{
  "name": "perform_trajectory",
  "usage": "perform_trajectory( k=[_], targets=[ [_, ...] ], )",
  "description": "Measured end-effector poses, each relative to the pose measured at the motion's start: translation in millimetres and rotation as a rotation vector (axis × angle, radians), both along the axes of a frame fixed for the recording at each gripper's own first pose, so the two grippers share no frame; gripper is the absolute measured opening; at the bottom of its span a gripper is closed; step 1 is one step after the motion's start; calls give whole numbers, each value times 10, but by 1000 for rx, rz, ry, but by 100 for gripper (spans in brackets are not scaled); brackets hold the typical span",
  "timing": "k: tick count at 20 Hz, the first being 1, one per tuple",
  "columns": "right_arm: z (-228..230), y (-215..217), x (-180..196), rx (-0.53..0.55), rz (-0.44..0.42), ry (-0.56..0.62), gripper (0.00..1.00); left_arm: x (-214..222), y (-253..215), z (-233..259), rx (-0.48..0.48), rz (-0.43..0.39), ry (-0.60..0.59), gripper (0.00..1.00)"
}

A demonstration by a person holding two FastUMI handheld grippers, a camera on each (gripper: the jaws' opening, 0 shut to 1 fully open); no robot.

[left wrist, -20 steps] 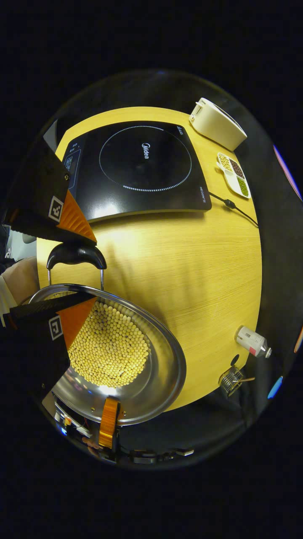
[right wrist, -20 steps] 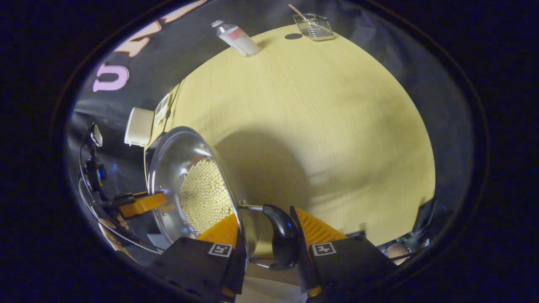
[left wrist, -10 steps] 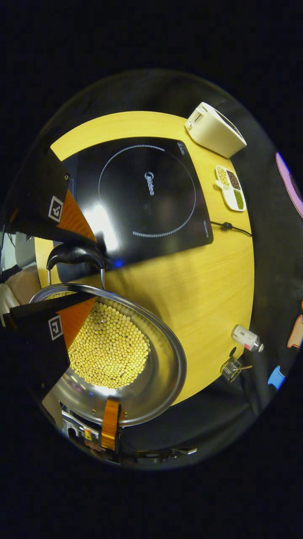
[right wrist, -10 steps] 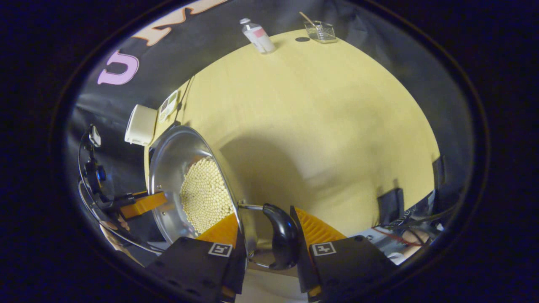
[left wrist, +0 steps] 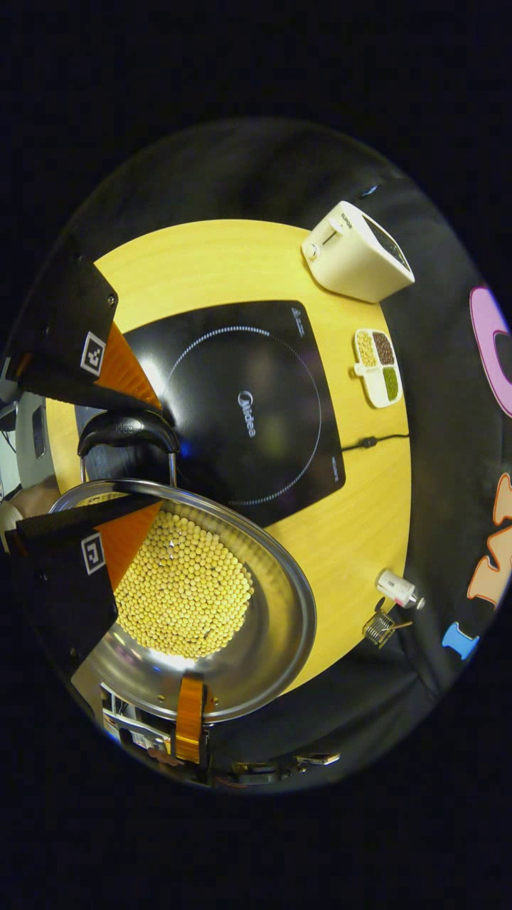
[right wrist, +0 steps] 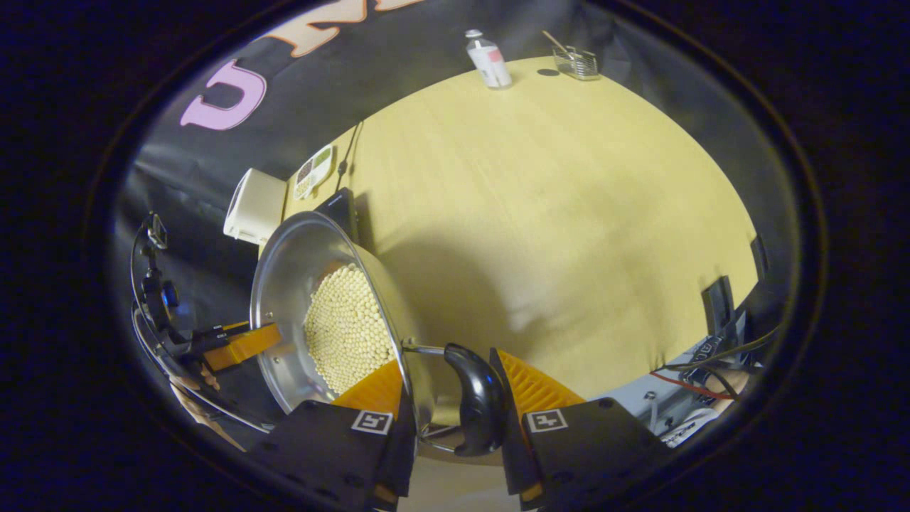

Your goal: First push the handle of the pot to place it horizontally, then grasp the pot with both hands and set it on the induction cooktop.

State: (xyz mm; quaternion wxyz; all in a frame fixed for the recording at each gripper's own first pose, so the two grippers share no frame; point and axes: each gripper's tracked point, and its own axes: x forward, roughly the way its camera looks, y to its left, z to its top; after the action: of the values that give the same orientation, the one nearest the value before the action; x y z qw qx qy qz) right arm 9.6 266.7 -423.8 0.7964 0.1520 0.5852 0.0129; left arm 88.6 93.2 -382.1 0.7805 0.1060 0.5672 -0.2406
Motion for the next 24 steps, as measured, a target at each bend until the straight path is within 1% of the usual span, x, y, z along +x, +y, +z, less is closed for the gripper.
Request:
perform_trajectory(
  k=[2, 3, 4, 5, 11, 13, 17, 18, 19, 24],
  targets=[
    [-1, 220, 68, -5, 16, 0, 53, 102, 206, 0, 5, 14, -10, 65],
    [-2, 318, 122, -9, 27, -4, 48, 164, 290, -15, 8, 25, -13, 65],
    [-10, 436, 171, -12, 37, -7, 48, 224, 387, -12, 12, 38, -16, 65],
    [-13, 534, 239, -13, 46, -9, 53, 288, 473, -15, 15, 52, -21, 65],
    [-91, 1081, 664, 1, 99, -17, 53, 707, 861, 22, 53, 102, -79, 65],
    [-122, 1181, 787, 2, 107, -22, 53, 829, 926, 2, 65, 115, -100, 66],
    [-218, 1316, 1000, 6, 117, -28, 53, 1039, 1013, -73, 84, 139, -138, 65],
    [-242, 1339, 1057, 3, 120, -33, 58, 1090, 1013, -106, 85, 144, -144, 65],
    [-264, 1348, 1116, 1, 122, -39, 48, 1131, 1015, -126, 85, 151, -151, 65],
    [-364, 1415, 1312, 9, 127, -52, 48, 1317, 1034, -167, 110, 170, -190, 65]
  ],
)
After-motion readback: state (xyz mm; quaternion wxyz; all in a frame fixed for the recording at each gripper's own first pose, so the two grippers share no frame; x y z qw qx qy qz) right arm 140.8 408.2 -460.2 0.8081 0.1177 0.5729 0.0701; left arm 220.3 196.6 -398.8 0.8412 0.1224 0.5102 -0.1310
